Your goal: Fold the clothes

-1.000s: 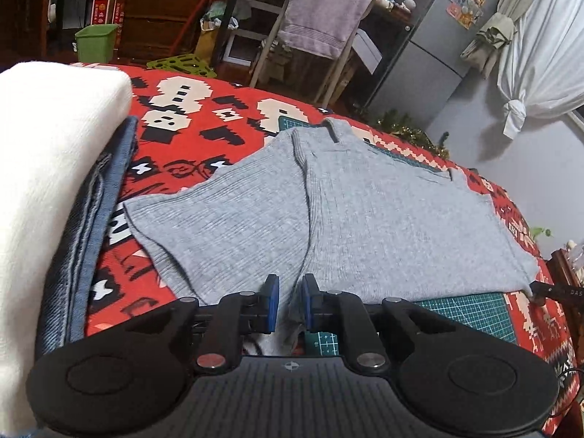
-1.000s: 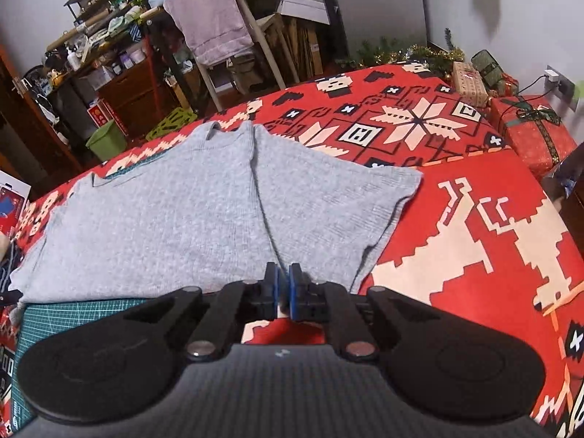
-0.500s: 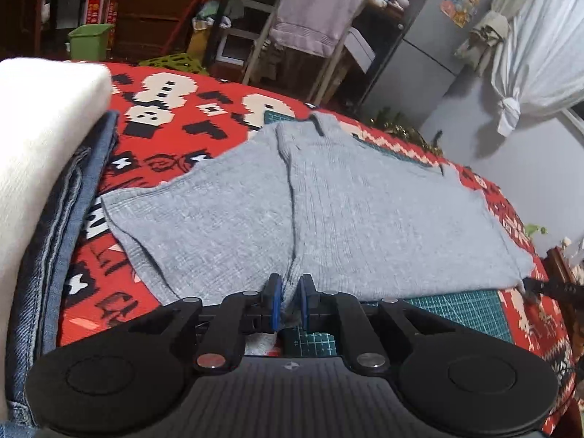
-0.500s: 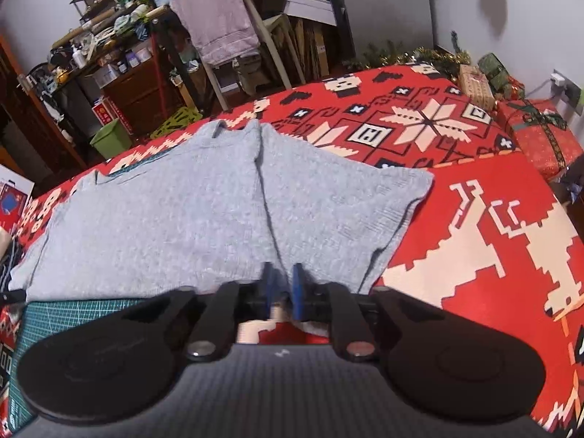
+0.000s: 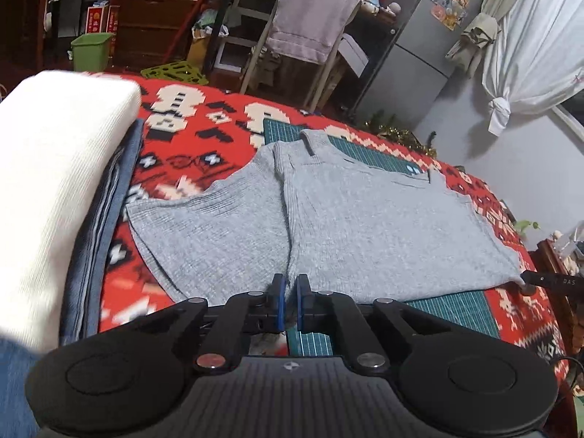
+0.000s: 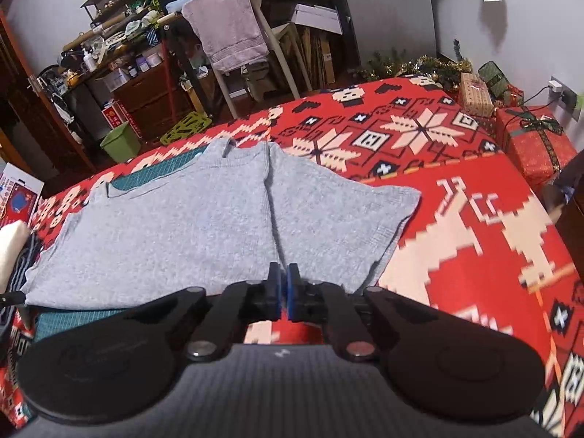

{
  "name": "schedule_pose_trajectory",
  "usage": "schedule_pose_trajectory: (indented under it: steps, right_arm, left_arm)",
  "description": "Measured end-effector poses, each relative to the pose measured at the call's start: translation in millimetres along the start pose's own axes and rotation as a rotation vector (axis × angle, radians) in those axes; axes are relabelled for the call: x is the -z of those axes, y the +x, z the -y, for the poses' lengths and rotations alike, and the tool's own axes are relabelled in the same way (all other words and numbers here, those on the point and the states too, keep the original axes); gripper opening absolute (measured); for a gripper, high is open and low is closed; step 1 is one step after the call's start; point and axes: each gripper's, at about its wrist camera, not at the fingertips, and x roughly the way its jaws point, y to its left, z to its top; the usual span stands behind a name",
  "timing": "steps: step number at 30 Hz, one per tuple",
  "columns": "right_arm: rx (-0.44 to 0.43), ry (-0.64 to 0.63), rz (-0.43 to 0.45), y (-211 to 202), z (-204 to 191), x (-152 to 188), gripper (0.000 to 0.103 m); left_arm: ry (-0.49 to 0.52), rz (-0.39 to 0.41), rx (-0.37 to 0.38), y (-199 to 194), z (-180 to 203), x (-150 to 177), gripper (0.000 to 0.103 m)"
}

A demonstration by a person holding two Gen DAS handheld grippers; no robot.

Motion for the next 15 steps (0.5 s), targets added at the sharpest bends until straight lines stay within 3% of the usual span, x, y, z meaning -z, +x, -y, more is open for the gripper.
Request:
schedule_pose_trajectory:
  steps: [15]
  right_arm:
    - [0.009,0.015,-0.097,-77.2,6.8,76.0,0.002]
  left_arm:
    - [-0.026,-0.082,-0.015,-59.1,0.3,71.2,0.006]
